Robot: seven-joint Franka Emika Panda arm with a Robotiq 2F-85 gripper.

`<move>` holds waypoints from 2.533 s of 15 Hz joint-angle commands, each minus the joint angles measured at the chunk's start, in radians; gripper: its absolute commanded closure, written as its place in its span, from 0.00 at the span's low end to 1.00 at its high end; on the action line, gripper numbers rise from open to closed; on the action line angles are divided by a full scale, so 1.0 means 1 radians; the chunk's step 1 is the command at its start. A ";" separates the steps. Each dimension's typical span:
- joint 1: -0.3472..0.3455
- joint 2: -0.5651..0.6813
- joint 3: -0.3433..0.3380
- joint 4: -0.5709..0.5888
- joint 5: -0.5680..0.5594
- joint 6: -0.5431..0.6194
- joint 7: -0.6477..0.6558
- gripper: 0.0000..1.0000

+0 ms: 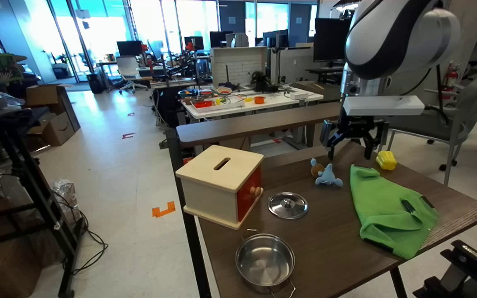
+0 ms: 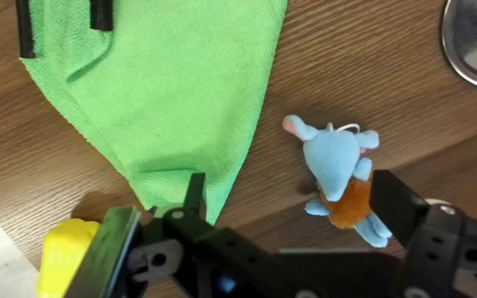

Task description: Pick up the pot and toy and move them towards the edge of the table.

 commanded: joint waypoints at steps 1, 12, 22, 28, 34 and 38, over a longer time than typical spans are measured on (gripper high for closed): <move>0.033 0.100 -0.009 0.143 0.012 -0.053 0.032 0.00; 0.058 0.280 -0.013 0.374 0.016 -0.085 0.068 0.51; 0.062 0.165 0.025 0.246 0.021 -0.129 0.028 0.99; 0.137 -0.081 0.043 -0.065 -0.031 -0.144 -0.017 0.97; 0.168 -0.185 0.090 -0.244 -0.076 -0.198 -0.068 0.97; 0.172 -0.156 0.107 -0.252 -0.082 -0.206 -0.083 0.97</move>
